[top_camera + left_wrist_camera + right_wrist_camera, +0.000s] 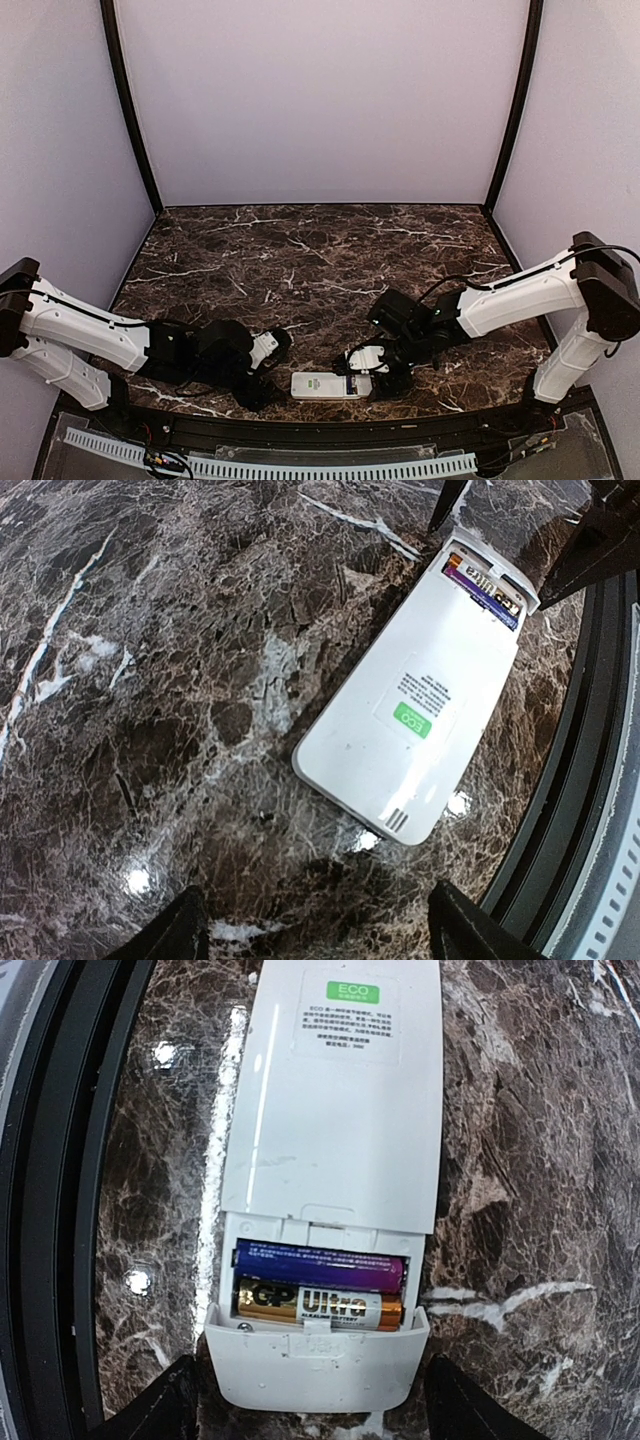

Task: Load the batteries into the remote control
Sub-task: Pick up the battery cover from the remote control without the battery cover.

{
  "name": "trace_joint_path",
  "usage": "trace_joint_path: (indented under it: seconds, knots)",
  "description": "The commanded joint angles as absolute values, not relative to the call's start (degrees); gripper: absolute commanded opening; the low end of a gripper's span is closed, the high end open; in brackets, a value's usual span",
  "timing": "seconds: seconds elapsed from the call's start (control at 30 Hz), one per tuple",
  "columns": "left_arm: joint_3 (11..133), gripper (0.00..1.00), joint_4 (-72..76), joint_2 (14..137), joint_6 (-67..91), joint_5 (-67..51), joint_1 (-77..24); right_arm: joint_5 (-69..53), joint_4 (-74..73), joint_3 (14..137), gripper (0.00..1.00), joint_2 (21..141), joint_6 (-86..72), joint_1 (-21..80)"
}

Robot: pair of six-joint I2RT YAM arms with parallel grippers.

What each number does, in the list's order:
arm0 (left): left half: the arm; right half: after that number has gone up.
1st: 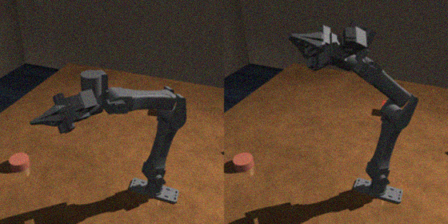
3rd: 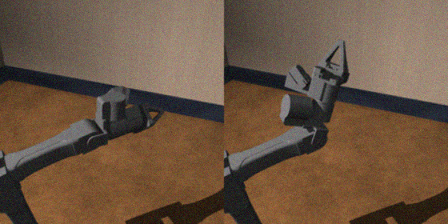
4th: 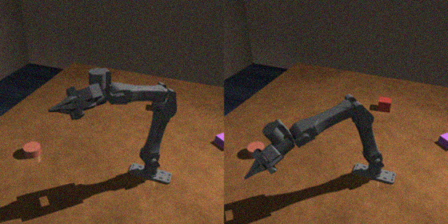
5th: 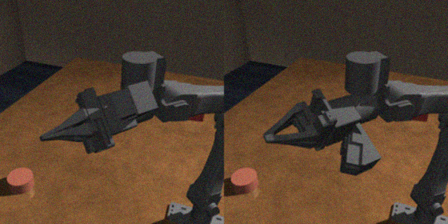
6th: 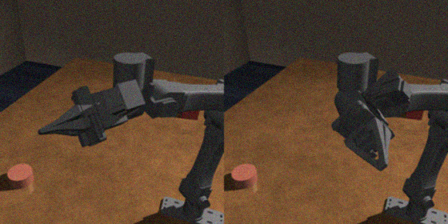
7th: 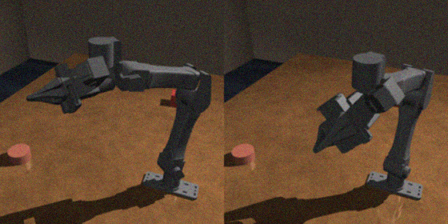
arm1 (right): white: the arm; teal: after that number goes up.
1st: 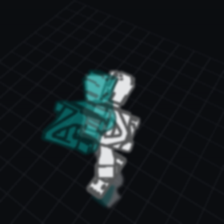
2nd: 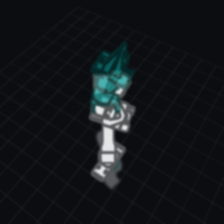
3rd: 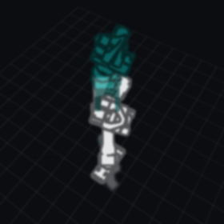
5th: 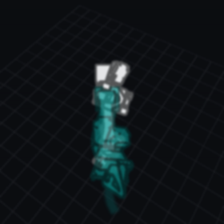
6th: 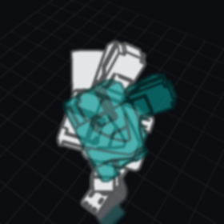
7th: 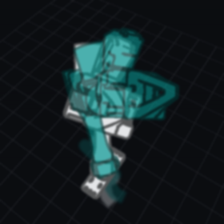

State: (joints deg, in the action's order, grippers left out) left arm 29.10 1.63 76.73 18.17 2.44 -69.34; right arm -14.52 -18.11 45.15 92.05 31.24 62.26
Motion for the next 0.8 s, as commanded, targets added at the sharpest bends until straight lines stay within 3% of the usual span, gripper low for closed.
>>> trace_joint_path:
  seconds: [0.0, 0.53, 0.77]
  knots:
    - [28.45, 0.75, 1.52, 76.9, 17.41, 2.1, -69.61, -15.38, -19.2, 46.47, 0.72, 92.79, 31.37, 62.78]
    - [28.41, 0.75, 1.67, 77.32, 17.32, 1.85, -69.61, -16.61, -20.22, 47.22, 0.63, 93.25, 30.95, 62.82]
    - [28.55, 0.75, 1.74, 77.5, 17.23, 1.78, -69.61, -16.76, -21.2, 48.24, 0.68, 93.47, 29.63, 62.81]
